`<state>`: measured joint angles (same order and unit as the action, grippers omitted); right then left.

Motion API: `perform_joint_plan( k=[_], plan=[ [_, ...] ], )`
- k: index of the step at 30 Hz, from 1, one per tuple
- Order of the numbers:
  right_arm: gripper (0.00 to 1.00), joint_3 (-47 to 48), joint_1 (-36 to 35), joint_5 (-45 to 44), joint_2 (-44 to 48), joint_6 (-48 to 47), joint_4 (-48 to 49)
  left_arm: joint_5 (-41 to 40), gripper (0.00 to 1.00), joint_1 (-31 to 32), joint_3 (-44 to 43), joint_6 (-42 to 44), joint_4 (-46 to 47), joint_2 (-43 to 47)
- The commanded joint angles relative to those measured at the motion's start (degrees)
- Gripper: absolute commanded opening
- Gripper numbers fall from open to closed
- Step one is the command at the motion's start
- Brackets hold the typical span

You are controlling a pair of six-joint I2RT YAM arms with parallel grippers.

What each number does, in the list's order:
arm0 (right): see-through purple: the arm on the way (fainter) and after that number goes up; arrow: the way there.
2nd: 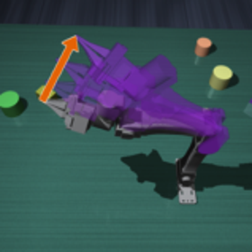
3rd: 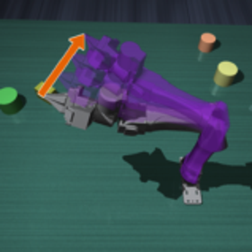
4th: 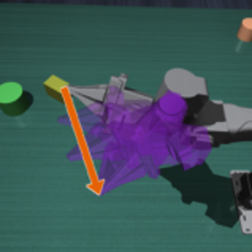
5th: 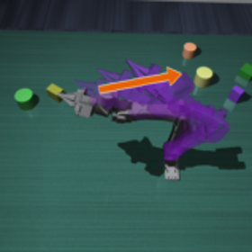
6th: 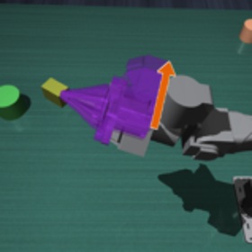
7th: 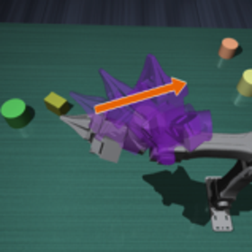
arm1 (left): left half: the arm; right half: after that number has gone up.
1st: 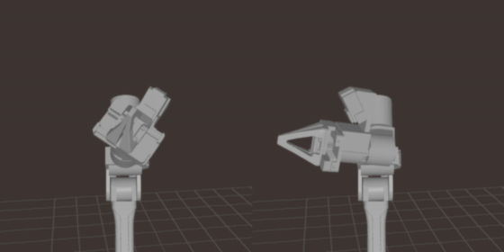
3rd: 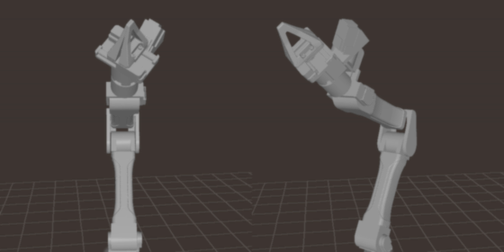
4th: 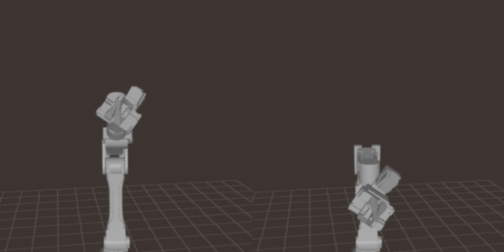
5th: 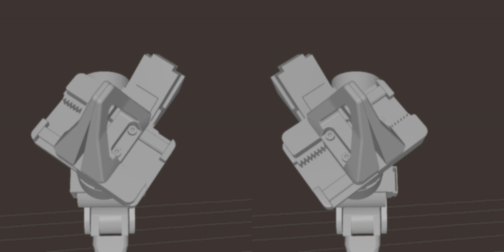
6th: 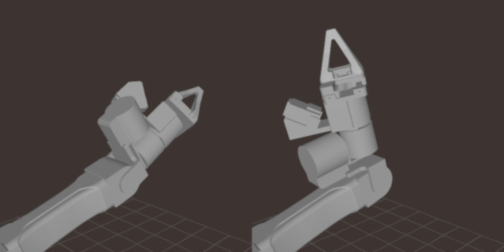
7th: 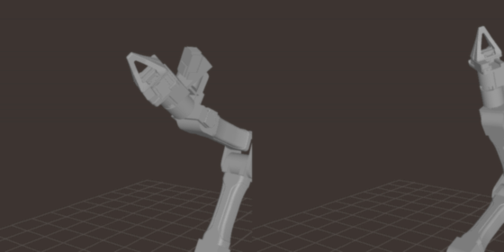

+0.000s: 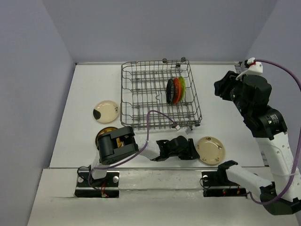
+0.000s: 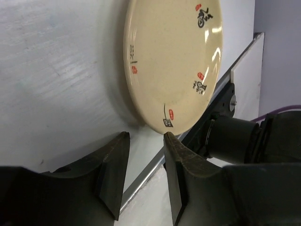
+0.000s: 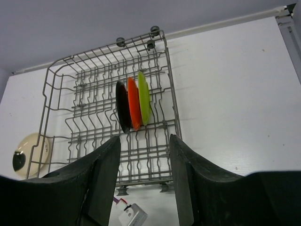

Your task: Load the plates into the dish rack

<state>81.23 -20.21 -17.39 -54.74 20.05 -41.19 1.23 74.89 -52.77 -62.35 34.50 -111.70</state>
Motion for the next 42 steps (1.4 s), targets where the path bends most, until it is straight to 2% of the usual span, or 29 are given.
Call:
perform_joint_plan(
  k=[1,12,15,16,19,22,25,29,32,33,37,42],
  plan=[
    [0.52,-0.1,0.4,1.9,1.9,-1.7,1.3,-4.8,0.48,0.2,-2.8,-1.5,3.6,-0.4],
    [0.52,-2.2,0.4,3.8,3.3,-1.5,2.3,-7.4,0.38,0.3,-5.7,-3.6,3.3,-4.6],
    [0.52,-2.7,0.4,4.3,3.6,-1.4,2.4,-8.0,0.27,0.3,-5.7,-3.3,3.1,-4.7],
    [0.52,-2.9,0.4,4.4,3.7,-1.4,2.5,-8.0,0.18,0.3,-5.7,-3.1,3.1,-4.6],
    [0.52,-3.4,0.4,4.6,3.9,-1.7,2.6,-7.3,0.06,0.3,-5.1,-2.1,3.0,-3.4],
    [0.52,-4.2,0.4,4.9,4.2,-1.9,2.5,-6.6,0.06,0.9,-4.0,-0.3,2.8,-1.4],
    [0.54,-5.3,0.4,7.0,5.6,-3.0,2.5,-5.8,0.06,1.4,-2.1,3.4,2.6,4.4],
    [0.60,-6.1,0.4,13.9,6.7,-5.1,2.5,-6.5,0.06,2.0,1.4,6.6,2.7,12.8],
    [0.69,-6.8,0.4,21.3,7.5,-7.0,2.5,-6.9,0.06,2.1,3.9,11.1,2.7,20.0],
    [0.74,-7.3,0.4,25.4,7.7,-7.5,2.6,-7.2,0.06,2.1,5.1,13.9,2.6,22.0],
    [0.83,-8.5,0.4,38.5,7.5,-9.1,3.4,-6.1,0.06,1.4,7.2,22.0,-0.2,32.2],
    [0.88,-10.1,0.4,51.0,6.1,-9.1,5.9,6.4,0.06,-7.8,12.2,26.8,-8.4,41.8]
  ],
)
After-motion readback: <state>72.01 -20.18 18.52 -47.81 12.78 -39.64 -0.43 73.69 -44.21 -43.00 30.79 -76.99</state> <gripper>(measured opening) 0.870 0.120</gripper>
